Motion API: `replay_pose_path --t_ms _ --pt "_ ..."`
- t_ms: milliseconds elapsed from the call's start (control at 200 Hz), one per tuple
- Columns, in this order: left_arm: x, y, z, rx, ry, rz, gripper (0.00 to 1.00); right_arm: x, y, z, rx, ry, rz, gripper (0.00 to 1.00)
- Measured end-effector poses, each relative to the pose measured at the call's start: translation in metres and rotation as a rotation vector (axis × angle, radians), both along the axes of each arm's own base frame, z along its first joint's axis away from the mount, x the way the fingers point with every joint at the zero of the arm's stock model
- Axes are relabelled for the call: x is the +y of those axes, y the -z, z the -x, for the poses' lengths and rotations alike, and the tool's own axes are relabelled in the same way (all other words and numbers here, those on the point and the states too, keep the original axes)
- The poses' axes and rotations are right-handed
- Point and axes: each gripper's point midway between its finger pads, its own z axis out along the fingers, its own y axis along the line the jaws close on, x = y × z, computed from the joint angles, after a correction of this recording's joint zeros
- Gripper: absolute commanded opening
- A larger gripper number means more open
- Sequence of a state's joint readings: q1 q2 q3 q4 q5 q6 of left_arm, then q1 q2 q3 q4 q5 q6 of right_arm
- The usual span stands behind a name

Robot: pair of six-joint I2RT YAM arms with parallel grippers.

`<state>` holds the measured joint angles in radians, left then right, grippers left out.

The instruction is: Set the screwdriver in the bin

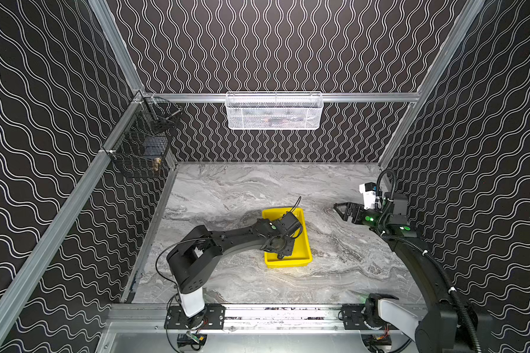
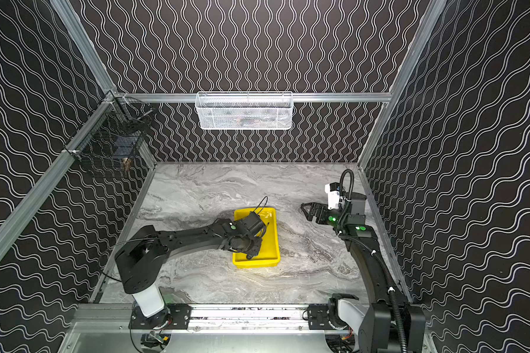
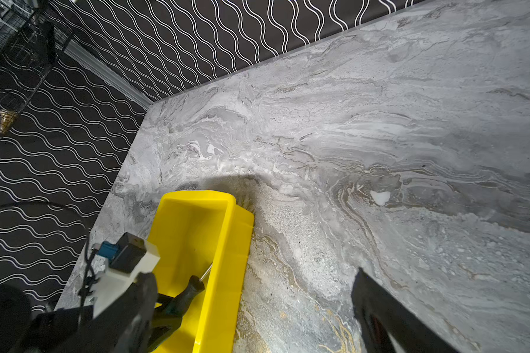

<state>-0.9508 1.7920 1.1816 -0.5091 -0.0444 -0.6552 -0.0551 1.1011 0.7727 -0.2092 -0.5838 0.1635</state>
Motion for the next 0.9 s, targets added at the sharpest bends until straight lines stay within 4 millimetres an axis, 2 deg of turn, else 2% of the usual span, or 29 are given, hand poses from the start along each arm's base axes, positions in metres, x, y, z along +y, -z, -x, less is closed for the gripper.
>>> replay_pose_path --t_ms 150,295,511,576,801,901 --pt "-0.004 -0.001 -0.003 -0.004 0.0 0.003 0.41 0.0 0.0 0.0 0.0 0.0 0.0 0.99" --pt "-0.008 -0.009 -0.007 -0.019 -0.001 0.016 0.57 0.0 0.0 0.0 0.001 0.0 0.0 0.99" --pt "-0.017 -0.021 -0.016 -0.046 0.013 0.027 0.75 0.0 0.0 0.0 0.001 0.0 0.0 0.99" --pt "-0.018 -0.027 -0.018 -0.057 0.019 0.023 0.78 0.0 0.0 0.0 -0.001 0.0 0.0 1.0" --pt "-0.029 -0.077 -0.037 -0.181 0.078 0.076 0.9 -0.001 -0.004 0.0 -0.01 0.006 0.006 1.0" --pt "-0.024 -0.103 -0.048 -0.246 0.103 0.099 0.96 -0.003 -0.008 0.001 -0.023 0.013 0.014 1.0"
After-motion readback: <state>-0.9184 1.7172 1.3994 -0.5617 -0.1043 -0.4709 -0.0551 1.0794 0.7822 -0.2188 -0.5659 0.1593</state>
